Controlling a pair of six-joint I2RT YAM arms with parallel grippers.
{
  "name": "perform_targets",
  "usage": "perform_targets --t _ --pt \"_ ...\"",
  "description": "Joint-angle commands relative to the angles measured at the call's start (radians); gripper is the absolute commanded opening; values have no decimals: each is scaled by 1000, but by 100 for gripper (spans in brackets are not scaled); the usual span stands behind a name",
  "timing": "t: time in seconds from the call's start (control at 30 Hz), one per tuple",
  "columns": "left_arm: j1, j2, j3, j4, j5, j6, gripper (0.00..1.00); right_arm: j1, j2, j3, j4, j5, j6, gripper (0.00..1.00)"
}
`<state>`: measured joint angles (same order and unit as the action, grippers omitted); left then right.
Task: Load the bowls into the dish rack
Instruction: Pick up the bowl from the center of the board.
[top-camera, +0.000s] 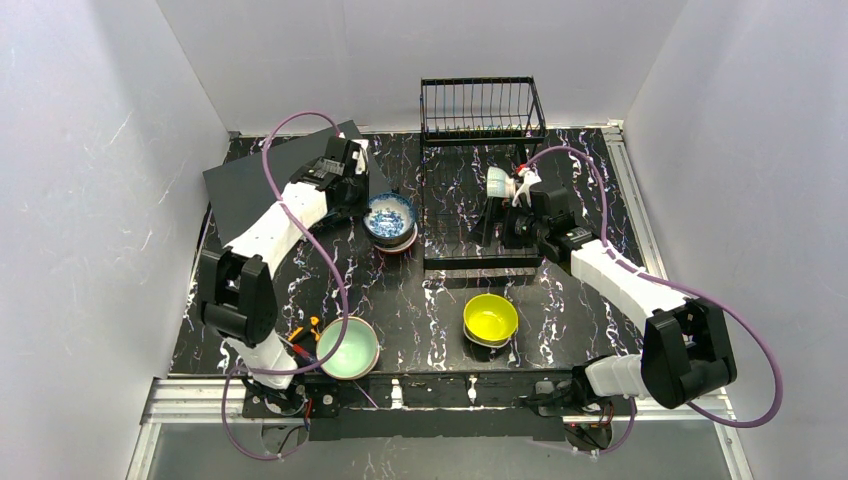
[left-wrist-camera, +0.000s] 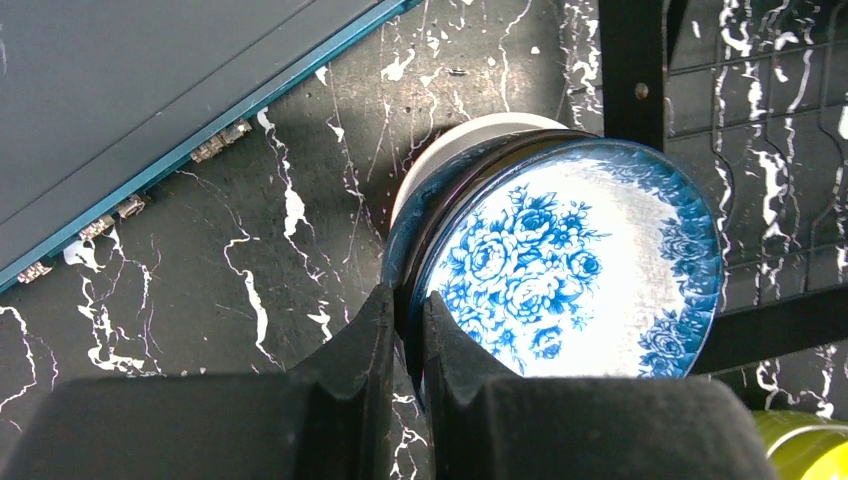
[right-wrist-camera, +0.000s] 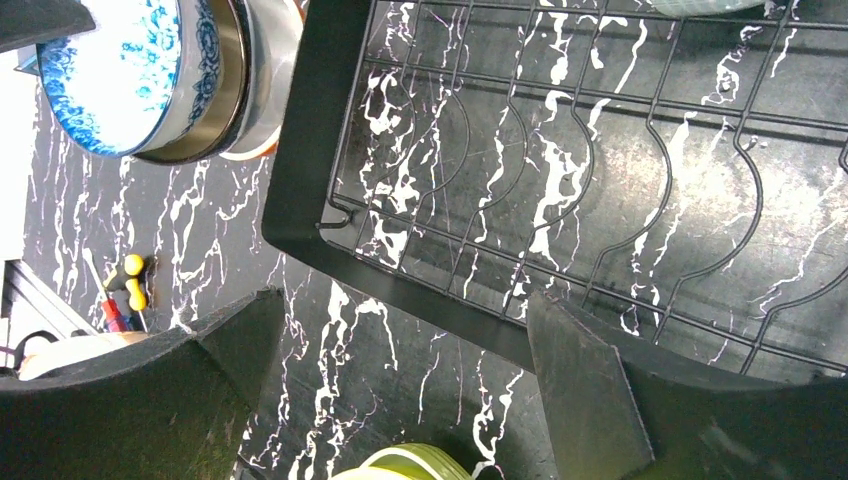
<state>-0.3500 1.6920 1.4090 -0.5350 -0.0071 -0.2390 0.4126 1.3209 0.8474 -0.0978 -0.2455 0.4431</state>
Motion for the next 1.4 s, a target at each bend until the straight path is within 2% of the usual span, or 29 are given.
perform_targets --t 0.0,0.17,0.4,0.7,1.0,1.13,1.37 --pt "0 -138 -5 110 78 7 0 -4 -30 53 25 -32 19 99" --pt "0 -150 -20 140 154 15 0 -3 -24 37 85 -108 59 99" --pt "1 -157 -28 167 232 35 0 7 22 -10 278 -264 194 99" --pt "1 -159 -32 166 222 47 0 161 160 81 398 -252 250 91" --pt "1 -161 -29 164 225 48 0 215 316 163 541 -237 349 83" --pt "1 -165 -29 165 231 47 0 220 385 207 550 -230 383 71" --pt "0 -178 -35 170 223 55 0 220 453 265 545 -234 406 35"
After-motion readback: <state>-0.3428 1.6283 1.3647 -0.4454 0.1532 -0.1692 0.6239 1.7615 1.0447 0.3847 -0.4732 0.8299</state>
